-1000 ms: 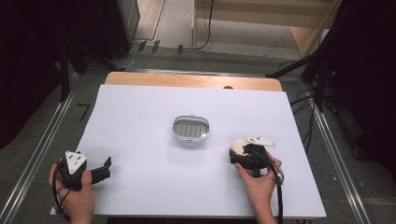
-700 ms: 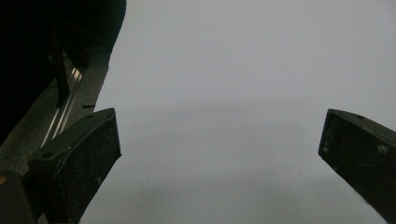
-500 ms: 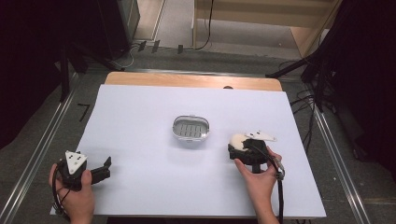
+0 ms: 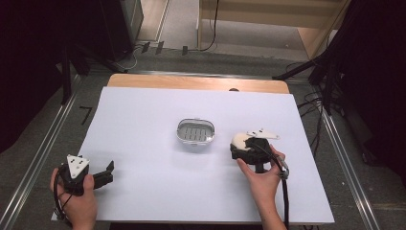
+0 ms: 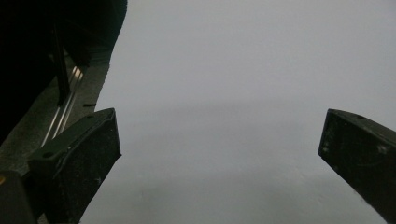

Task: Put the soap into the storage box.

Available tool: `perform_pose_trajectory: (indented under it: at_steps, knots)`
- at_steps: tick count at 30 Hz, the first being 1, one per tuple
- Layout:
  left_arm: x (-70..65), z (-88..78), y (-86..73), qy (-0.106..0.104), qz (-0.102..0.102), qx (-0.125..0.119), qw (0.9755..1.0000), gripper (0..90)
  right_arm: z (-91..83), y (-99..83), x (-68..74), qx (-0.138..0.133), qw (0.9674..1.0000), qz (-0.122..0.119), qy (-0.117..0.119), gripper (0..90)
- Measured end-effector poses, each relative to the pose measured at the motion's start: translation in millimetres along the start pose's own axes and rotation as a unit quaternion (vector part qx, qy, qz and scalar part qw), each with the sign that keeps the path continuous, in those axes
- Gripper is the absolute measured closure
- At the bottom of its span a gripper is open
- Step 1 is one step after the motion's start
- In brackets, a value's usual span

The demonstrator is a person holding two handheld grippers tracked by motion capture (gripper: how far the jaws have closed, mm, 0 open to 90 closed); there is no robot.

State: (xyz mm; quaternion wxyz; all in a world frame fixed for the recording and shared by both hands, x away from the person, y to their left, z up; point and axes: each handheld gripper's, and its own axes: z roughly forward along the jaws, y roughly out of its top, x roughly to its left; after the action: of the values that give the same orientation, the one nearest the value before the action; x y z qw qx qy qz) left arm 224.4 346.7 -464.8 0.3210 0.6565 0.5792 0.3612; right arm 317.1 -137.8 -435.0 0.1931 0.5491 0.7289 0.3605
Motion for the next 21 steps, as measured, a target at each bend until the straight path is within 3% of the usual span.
perform_pose_trajectory:
  at_steps: [21]
  knots:
    - [-0.3,-0.1,0.1,-0.002,0.004,0.002,1.0000,0.0,9.4,25.3,17.7,0.005,0.9998,-0.013,0.016,24.7]
